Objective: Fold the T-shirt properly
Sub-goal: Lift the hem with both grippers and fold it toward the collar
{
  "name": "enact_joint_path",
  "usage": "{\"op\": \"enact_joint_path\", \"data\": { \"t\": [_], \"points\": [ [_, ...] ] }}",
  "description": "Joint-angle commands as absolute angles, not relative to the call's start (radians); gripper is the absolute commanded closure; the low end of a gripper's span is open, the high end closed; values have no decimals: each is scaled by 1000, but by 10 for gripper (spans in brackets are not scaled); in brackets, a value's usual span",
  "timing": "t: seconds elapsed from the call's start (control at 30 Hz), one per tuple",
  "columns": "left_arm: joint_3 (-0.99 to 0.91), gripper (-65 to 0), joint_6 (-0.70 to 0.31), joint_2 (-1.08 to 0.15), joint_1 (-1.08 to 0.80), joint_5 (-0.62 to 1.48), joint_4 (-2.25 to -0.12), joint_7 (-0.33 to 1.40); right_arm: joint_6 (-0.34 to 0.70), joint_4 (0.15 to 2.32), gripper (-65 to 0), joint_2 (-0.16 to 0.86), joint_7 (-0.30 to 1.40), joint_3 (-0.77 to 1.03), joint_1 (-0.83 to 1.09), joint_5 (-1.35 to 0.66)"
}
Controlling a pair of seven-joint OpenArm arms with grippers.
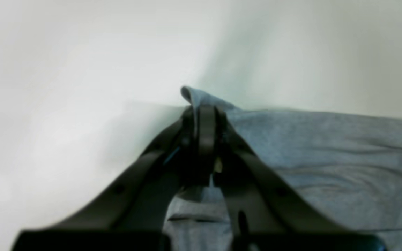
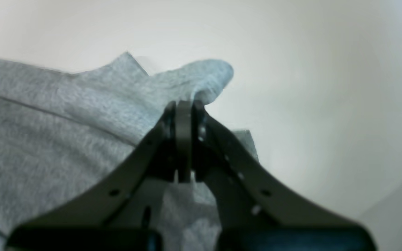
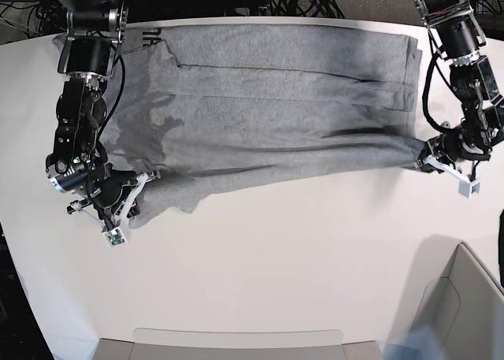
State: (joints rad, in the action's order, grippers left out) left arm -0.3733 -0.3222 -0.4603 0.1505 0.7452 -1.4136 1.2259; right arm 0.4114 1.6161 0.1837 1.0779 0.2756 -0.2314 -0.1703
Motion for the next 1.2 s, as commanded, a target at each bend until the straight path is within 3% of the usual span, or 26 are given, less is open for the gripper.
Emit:
{"op": "enact_joint_path", "data": {
  "t": [0.0,0.23,0.47,0.8,1.17],
  "points": [
    [-381,0,-326,-478,143,754,-1466,1225,410,1656,0,194,1064,308,-240,-170],
    [-381,0,-325,-478,71,753,-1586,1277,420,1839,0,177,1213,400,-145,-170],
    [-381,0,-325,-475,16,753,-1586,1279,421,1963,0,179,1214,470,-18,-170],
    [-381,0,-325,-475,-82,753,-1750,1283,648,2061,0,176,1371,671,35,-170],
    [-380,0,-323,-472,-156,750,-1774,1322,667,2064,0,177,1371,687,177,-170]
  ]
}}
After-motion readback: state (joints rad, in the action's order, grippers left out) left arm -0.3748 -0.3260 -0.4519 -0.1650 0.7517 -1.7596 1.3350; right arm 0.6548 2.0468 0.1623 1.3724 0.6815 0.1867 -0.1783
